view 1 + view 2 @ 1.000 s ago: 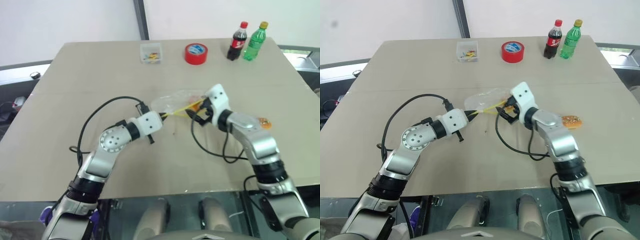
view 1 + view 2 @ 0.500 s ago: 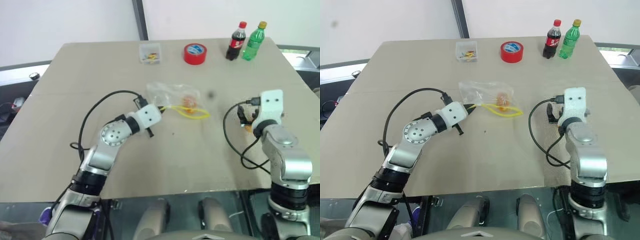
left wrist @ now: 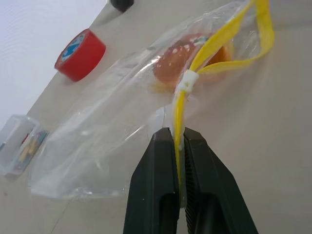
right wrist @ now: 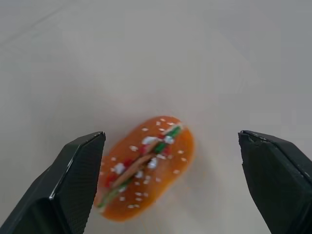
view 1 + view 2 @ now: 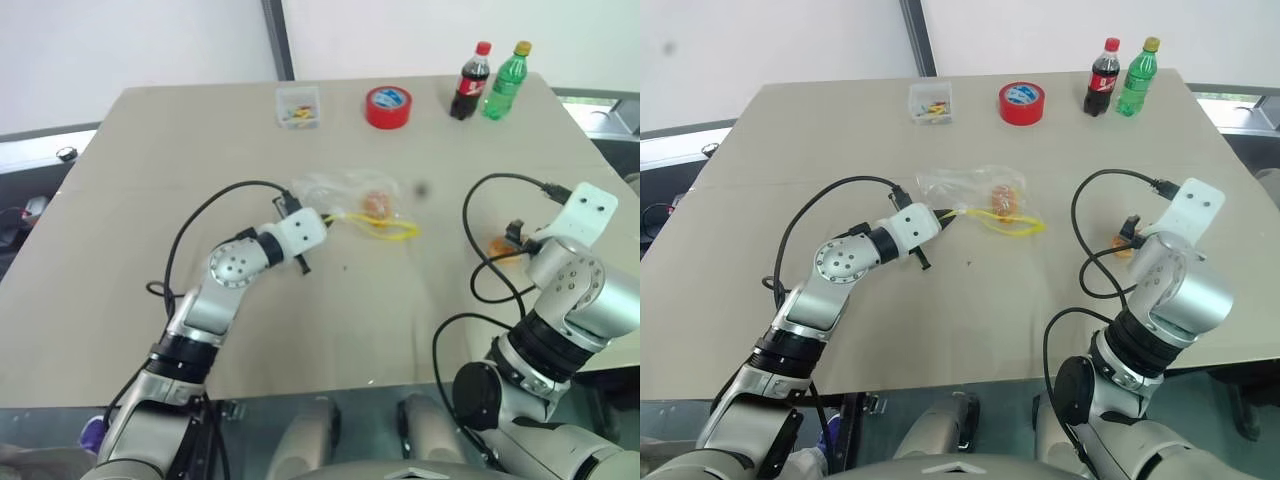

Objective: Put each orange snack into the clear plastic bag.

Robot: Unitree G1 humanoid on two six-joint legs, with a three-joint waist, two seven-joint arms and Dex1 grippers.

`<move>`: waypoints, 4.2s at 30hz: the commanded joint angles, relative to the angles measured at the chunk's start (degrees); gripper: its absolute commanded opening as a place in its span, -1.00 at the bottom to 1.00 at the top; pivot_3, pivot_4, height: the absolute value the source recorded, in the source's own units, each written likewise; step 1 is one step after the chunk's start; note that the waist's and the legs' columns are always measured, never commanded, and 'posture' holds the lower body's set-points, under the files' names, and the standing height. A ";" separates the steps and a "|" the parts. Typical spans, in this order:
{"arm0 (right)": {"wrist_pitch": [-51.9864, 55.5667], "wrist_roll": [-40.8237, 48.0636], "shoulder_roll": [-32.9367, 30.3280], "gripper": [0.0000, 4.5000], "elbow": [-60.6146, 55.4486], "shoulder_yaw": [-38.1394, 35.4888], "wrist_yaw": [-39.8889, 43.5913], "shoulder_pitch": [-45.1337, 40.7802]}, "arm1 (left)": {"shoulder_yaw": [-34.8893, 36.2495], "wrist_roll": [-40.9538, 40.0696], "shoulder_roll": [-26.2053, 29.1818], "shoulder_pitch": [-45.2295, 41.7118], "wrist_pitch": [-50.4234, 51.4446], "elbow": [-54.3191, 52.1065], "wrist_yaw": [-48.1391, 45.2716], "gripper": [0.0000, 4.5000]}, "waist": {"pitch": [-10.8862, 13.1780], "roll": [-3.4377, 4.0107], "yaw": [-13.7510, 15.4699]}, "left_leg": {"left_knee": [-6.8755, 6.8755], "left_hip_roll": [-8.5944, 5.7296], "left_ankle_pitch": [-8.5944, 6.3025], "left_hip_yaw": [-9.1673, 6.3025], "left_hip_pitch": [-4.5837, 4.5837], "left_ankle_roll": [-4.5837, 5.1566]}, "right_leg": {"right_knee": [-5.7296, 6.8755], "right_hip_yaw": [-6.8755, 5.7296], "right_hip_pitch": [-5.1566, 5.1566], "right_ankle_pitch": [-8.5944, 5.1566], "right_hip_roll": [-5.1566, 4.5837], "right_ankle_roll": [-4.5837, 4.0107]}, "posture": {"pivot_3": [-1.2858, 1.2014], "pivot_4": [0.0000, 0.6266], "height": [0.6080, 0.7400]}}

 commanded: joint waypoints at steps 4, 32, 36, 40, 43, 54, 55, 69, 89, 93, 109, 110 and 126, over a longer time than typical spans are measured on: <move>1.83 2.95 6.63 0.99 0.71 -5.68 2.52 -5.10 | 0.49 0.34 0.15 0.02 -0.06 -1.89 0.36 -1.00 | -0.01 0.02 0.17 | 0.00 -0.03 0.00 0.00 -0.01 0.01 | -0.02 0.00 0.01 0.00 -0.03 0.00 | 0.03 -0.52 1.00; -25.70 9.02 -8.10 0.63 20.01 17.19 11.21 6.55 | 1.16 0.79 0.84 2.74 3.44 -6.94 1.00 -1.00 | 0.01 0.07 0.05 | -0.05 -0.03 0.00 0.01 -0.03 0.00 | -0.09 0.00 0.00 0.00 -0.03 0.00 | 0.03 -0.52 1.00; -30.42 15.24 -9.01 0.63 21.14 17.37 18.81 6.23 | 1.20 0.86 0.92 3.02 4.03 -7.50 1.16 -1.00 | 0.01 0.07 -0.09 | -0.09 0.02 0.00 0.01 0.04 0.00 | -0.07 0.00 0.00 0.00 0.04 0.00 | 0.03 -0.52 1.00; -37.41 10.97 -15.76 0.98 22.05 25.96 22.48 7.88 | 1.09 0.94 0.90 3.06 4.59 -8.00 1.37 -1.00 | 0.02 0.08 0.08 | -0.08 0.00 -0.01 0.02 0.02 0.01 | -0.09 0.01 0.01 0.00 0.02 0.00 | 0.03 -0.52 1.00; -49.12 2.76 -23.20 0.98 25.73 35.07 22.28 9.28 | 1.05 1.01 0.95 3.21 4.87 -8.45 1.37 -1.00 | 0.01 0.06 0.33 | -0.06 -0.06 0.00 -0.01 -0.01 0.00 | -0.15 -0.03 0.03 0.00 -0.02 0.01 | 0.03 -0.52 1.00; -85.57 -3.07 -28.79 0.98 70.76 37.42 18.90 -5.84 | 1.29 1.43 0.95 4.34 6.05 -10.28 1.71 -1.00 | 0.04 0.04 -0.09 | -0.07 0.01 0.01 0.08 0.04 -0.02 | -0.14 0.02 0.03 0.00 0.04 0.00 | 0.03 -0.52 1.00; -88.18 -2.99 -28.97 0.98 76.29 36.94 18.25 -7.98 | 1.42 1.49 1.02 4.56 6.36 -10.76 1.73 -1.00 | 0.04 0.03 -0.14 | -0.08 0.01 0.01 0.11 0.05 -0.02 | -0.15 0.05 0.03 0.00 0.03 0.00 | 0.03 -0.52 1.00; -98.37 7.66 -32.00 0.98 104.75 24.63 29.88 -18.62 | 3.69 2.02 2.27 8.31 10.86 -16.79 2.40 -1.00 | 0.04 0.03 -0.09 | -0.15 0.02 0.01 0.13 0.05 -0.01 | -0.19 0.12 0.03 0.00 0.03 0.00 | 0.03 -0.52 1.00; -72.63 26.39 -31.85 -0.12 35.53 27.56 51.54 10.17 | 4.22 1.39 1.27 8.82 12.89 -18.16 4.00 -1.00 | 0.03 0.06 0.18 | -0.14 0.05 0.00 -0.02 -0.12 -0.01 | -0.20 0.01 -0.03 0.00 0.01 0.00 | 0.03 -0.52 1.00; -53.65 32.45 -33.97 -0.12 11.01 30.31 47.61 20.06 | 4.31 1.19 0.74 8.14 12.73 -17.60 4.31 -1.00 | 0.04 0.06 0.34 | -0.01 0.04 -0.06 0.02 -0.08 0.09 | -0.13 0.06 -0.01 0.00 0.00 0.01 | 0.03 -0.52 1.00; -33.64 38.85 -18.73 -0.12 11.57 31.39 32.74 20.24 | 2.95 -1.62 2.24 10.10 4.17 -18.76 -0.33 -1.00 | 0.04 0.04 0.68 | 0.13 0.01 -0.06 -0.09 0.07 0.09 | -0.13 -0.10 0.25 0.01 0.01 0.01 | 0.03 -0.52 1.00; -33.02 39.99 -17.69 -0.12 12.17 30.24 32.56 19.67 | 2.96 -1.51 2.88 10.93 3.51 -18.84 -0.77 -1.00 | 0.04 0.03 0.60 | 0.12 0.01 -0.03 -0.08 0.06 0.04 | -0.13 -0.08 0.24 0.01 0.01 0.01 | 0.03 -0.52 1.00; -28.04 43.93 -14.12 -0.12 17.19 26.62 29.37 16.01 | 2.38 -1.51 4.71 12.70 1.84 -18.96 -2.20 -1.00 | 0.04 0.04 0.27 | 0.06 0.02 -0.13 -0.08 0.07 0.22 | -0.11 -0.09 0.20 0.01 0.02 0.01 | 0.03 -0.52 1.00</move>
